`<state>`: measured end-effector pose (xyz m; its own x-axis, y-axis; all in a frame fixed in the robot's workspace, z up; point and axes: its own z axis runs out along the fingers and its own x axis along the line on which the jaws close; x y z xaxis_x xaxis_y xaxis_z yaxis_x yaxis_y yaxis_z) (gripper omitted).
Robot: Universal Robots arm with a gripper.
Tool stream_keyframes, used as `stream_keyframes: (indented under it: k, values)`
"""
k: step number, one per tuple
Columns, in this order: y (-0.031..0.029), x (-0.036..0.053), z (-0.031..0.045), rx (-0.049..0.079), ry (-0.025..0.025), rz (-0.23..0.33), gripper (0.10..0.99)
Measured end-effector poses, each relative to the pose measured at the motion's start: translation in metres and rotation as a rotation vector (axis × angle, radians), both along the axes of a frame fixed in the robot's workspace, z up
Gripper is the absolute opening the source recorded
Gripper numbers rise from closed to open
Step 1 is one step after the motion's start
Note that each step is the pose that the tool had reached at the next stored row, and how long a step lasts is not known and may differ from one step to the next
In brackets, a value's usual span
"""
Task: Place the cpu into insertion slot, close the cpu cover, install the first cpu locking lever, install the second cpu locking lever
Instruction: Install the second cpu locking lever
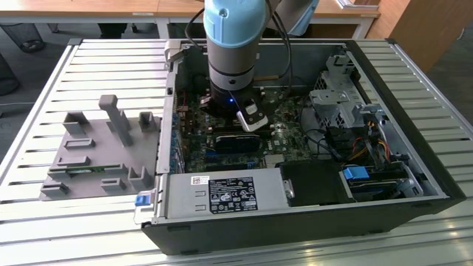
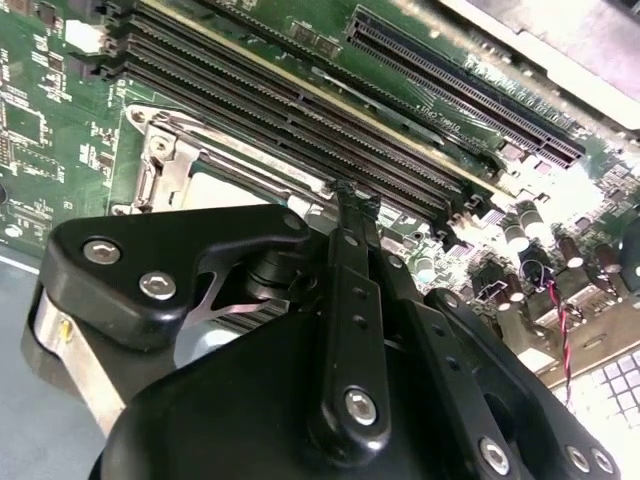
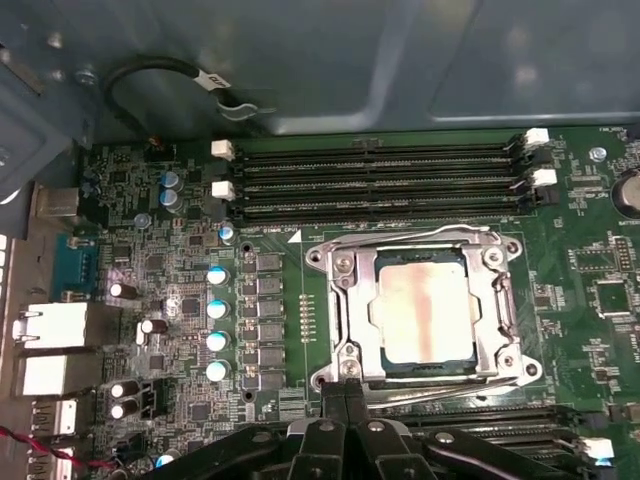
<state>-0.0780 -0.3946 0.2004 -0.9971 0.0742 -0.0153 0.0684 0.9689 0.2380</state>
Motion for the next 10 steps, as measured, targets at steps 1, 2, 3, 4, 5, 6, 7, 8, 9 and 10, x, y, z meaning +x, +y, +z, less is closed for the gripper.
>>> stream_keyframes:
  k: [1,2,3,4,5,6,7,8,9,10]
  values:
    - [-0.0002,-0.0004,-0.0006,0.003,0.0,0.0,0.106]
    - [-0.0004,-0.0007,-0.0012,0.007,0.0,0.0,0.106]
    - [-0.0006,-0.001,-0.0018,0.01,0.0,0.0,0.106]
    - [-0.0006,-0.0014,-0.0022,0.015,0.0,0.0,0.106]
    - [-0.0006,-0.0017,-0.0028,0.018,0.0001,0.0,0.106]
    - [-0.0006,-0.0018,-0.0036,0.021,0.0001,0.0,0.106]
    - [-0.0005,-0.0019,-0.0045,0.024,0.0,0.0,0.106]
    - [-0.0006,-0.0021,-0.0056,0.026,0.0,0.0,0.106]
    - [-0.0006,-0.0024,-0.0068,0.028,0.0,0.0,0.106]
    - [-0.0006,-0.0026,-0.0079,0.029,0.0001,0.0,0.106]
